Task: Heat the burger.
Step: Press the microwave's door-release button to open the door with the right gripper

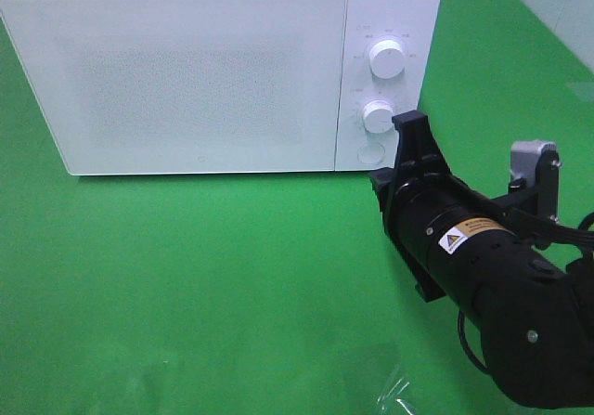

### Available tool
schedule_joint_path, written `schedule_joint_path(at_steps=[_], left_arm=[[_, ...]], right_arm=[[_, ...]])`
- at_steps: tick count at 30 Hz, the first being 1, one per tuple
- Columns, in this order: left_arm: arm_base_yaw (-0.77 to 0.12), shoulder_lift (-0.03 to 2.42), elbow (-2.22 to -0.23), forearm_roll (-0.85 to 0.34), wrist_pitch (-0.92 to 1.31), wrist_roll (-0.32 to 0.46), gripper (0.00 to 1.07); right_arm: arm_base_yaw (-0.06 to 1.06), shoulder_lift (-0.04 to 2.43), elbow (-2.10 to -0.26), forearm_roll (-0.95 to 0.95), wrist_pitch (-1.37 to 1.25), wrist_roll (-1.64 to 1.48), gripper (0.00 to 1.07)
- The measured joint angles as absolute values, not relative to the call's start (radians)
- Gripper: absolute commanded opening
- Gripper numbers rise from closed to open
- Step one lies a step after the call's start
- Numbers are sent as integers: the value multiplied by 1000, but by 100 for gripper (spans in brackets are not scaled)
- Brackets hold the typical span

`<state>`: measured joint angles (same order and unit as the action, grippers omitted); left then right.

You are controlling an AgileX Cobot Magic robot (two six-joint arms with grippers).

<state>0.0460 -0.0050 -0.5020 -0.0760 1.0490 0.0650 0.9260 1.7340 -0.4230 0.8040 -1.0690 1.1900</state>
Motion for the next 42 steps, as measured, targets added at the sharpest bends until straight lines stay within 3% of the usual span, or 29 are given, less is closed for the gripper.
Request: schedule_joint_path(at_steps=[8,19,29,42], left_arm=[[46,-5,-502,-76,1049,65,98],[46,-5,-502,-76,1049,65,98],[46,-5,-502,-76,1049,65,98],[46,-5,-502,-76,1049,65,98]], right_arm=[[904,1812,-430,795,-1042,1285,0],[734,1842,-537,686,-948,1292,0],[649,1907,-619,581,-894,1321,0],[607,1989,-704,563,-833,1328,0]])
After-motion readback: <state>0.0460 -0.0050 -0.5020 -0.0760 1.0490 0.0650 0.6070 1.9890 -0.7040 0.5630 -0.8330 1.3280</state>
